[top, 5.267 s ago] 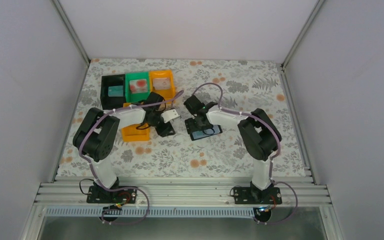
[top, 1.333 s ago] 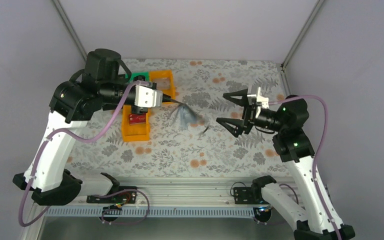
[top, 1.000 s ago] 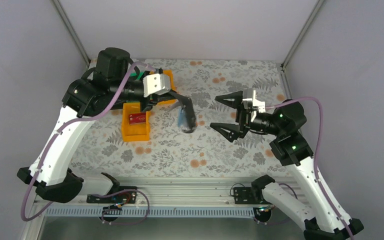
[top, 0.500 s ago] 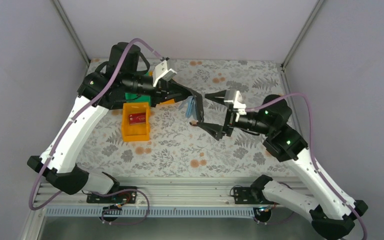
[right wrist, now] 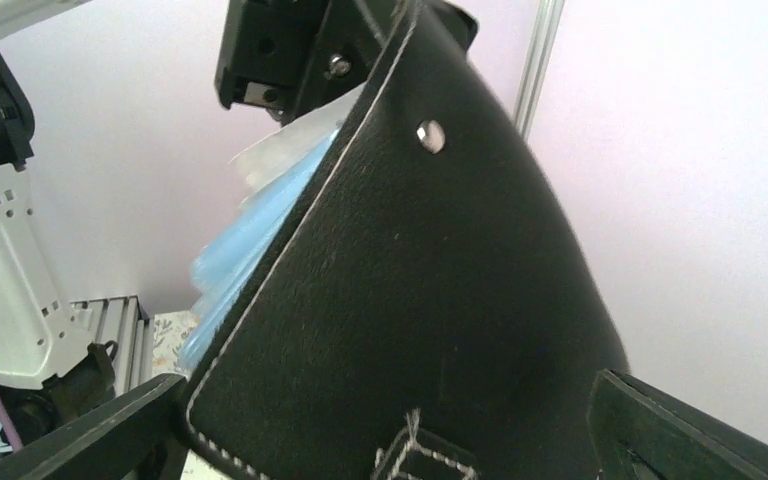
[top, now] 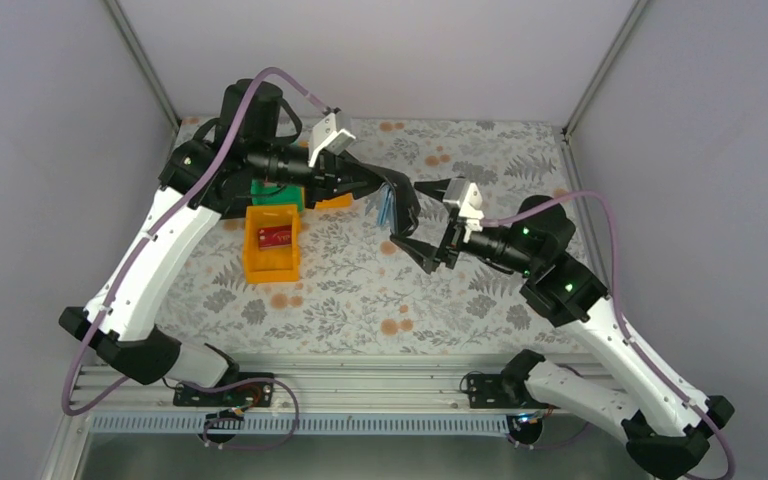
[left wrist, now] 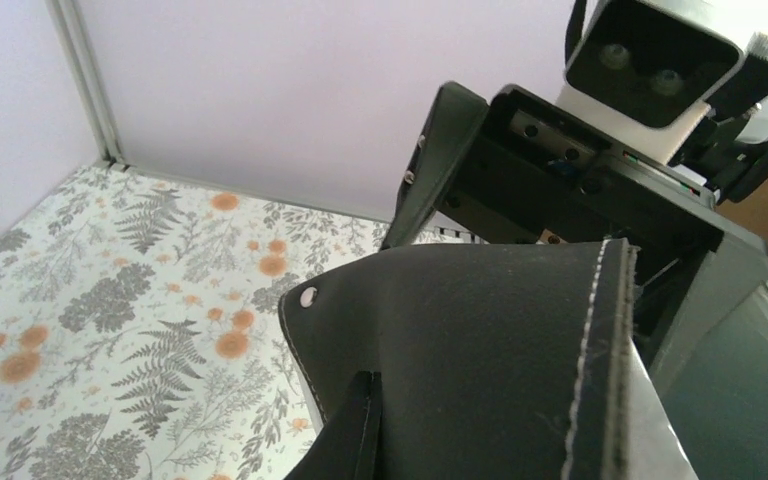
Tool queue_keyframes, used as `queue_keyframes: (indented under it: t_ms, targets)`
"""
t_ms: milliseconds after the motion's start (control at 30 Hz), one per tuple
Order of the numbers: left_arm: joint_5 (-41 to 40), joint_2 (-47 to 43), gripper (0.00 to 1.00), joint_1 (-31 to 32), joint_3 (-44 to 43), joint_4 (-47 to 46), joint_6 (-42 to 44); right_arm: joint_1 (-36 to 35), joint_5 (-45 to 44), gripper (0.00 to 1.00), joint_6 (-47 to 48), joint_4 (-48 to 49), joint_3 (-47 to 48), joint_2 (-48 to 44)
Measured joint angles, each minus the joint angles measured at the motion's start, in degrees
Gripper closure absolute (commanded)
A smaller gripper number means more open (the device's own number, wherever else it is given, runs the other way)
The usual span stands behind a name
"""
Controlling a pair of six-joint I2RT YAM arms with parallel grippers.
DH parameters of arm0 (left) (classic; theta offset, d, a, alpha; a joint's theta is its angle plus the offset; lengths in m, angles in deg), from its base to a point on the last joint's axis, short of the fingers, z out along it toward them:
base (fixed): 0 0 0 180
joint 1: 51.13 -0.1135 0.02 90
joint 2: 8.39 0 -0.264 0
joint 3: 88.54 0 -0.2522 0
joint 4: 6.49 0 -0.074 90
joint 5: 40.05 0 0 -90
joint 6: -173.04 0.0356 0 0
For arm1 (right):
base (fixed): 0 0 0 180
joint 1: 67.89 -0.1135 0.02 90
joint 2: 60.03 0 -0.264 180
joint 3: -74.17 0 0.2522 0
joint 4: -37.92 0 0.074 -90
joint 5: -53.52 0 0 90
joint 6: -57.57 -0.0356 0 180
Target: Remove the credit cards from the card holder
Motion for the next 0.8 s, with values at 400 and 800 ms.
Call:
queue_keyframes:
  t_ms: [400,800]
  targets:
    - [2.01,1.22,0.98,-0.63,-0.44,-0.07,-0.31,-3.02,-6.75,0.01,2.86,0.72,-7.54,-11.15]
    - [2.86,2.01,0.98,-1.07,-0.90,-0.17,-1.73,-7.69,-8.83,0.01,6.64,6.38,-8.92,-5.51]
